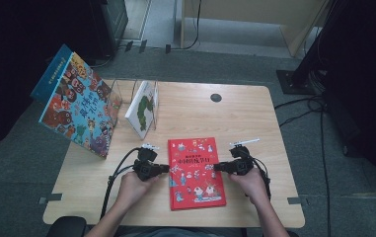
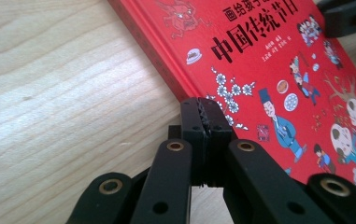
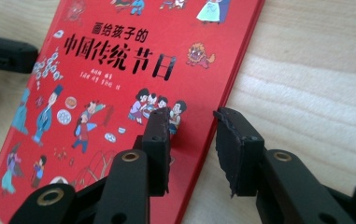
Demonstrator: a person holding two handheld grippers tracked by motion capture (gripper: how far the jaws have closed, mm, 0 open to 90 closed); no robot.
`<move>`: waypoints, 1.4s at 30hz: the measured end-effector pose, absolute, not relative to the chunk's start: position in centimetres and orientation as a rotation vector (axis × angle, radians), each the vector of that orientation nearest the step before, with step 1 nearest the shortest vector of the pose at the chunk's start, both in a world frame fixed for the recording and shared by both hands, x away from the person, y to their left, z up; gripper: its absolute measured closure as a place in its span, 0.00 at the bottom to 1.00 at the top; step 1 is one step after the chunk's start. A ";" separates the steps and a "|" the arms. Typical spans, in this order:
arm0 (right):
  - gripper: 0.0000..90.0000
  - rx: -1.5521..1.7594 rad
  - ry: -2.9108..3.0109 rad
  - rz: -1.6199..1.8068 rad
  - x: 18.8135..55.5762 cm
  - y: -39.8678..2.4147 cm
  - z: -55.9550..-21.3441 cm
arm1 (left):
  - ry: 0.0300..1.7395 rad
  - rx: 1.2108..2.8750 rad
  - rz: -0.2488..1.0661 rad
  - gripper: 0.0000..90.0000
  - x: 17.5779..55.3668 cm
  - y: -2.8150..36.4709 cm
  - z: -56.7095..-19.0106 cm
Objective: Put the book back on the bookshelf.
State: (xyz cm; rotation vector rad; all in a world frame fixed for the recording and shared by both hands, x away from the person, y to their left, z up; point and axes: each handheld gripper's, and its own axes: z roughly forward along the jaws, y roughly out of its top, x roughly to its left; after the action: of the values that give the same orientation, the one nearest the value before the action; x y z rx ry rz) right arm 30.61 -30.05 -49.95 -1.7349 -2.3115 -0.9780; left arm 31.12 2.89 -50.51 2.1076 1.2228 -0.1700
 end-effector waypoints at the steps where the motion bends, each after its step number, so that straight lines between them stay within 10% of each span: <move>1: 0.72 -1.748 -2.299 -0.976 30.8 -30.1 -49.9 | 1.227 2.102 -0.177 1.00 31.1 2.9 -50.5; 42: 0.74 -1.527 -2.520 -0.857 33.4 -25.7 -37.7 | 1.235 2.078 -0.236 0.96 30.8 1.3 -50.9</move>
State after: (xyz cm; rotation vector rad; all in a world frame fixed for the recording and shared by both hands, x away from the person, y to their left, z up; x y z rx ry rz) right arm 33.44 -25.73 -37.65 -1.5272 -2.5199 -0.8575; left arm 30.81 1.33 -50.87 2.0780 1.2347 -0.2357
